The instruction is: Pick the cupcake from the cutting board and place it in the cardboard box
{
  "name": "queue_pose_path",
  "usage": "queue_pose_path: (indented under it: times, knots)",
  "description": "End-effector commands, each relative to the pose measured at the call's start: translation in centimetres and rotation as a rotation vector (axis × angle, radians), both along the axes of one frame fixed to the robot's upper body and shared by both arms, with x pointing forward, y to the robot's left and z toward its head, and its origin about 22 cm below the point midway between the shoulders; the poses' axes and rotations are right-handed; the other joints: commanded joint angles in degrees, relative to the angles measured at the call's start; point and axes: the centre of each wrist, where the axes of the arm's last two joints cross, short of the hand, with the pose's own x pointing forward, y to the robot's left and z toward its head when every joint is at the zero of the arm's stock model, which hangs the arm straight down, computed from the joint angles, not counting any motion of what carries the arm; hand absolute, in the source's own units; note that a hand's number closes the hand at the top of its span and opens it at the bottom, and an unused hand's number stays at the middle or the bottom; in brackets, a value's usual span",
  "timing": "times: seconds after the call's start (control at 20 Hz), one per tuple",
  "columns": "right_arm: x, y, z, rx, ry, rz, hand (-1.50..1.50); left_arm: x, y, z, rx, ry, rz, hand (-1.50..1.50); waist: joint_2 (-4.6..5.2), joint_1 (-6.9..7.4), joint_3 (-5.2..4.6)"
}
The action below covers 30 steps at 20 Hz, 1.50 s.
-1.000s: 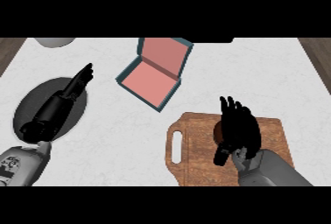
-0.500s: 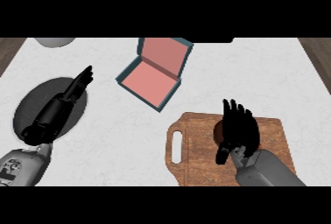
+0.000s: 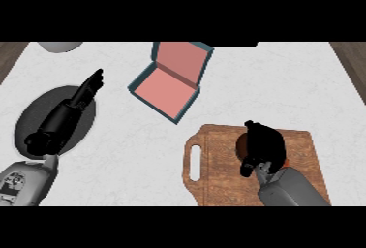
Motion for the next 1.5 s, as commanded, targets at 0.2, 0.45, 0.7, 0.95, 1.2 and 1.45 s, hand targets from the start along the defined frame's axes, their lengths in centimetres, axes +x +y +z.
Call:
queue_pose_path:
  times: [0.2,0.45,0.7,0.95,1.2,1.45]
  knots:
    - [-0.4,0.3,-3.1,-0.127,-0.075,0.064,1.50,-1.7,0.1,-1.1,0.011,-0.008,-0.001,0.00,0.02,0.35,0.02]
    - [1.4,5.3,-0.9,-0.103,-0.144,0.238,1.50,0.3,-0.6,-0.9,-0.016,-0.002,-0.015,0.00,0.32,0.73,0.02]
    - [-0.9,14.0,3.8,0.083,-0.210,0.676,1.50,0.4,-3.2,0.4,0.000,-0.052,-0.174,0.00,2.94,11.75,0.18]
    - [0.4,16.6,6.8,0.118,-0.371,0.822,1.50,1.5,-4.5,1.5,0.010,-0.067,-0.199,0.00,2.52,12.00,0.05]
    - [1.0,19.4,10.7,0.052,-0.539,0.918,1.50,1.6,-5.2,0.4,0.003,-0.043,-0.208,0.00,1.74,11.79,-0.25]
    - [2.6,20.7,13.9,0.122,-0.669,0.828,1.50,2.2,-5.0,1.0,-0.002,-0.035,-0.190,0.00,1.55,10.44,-0.25]
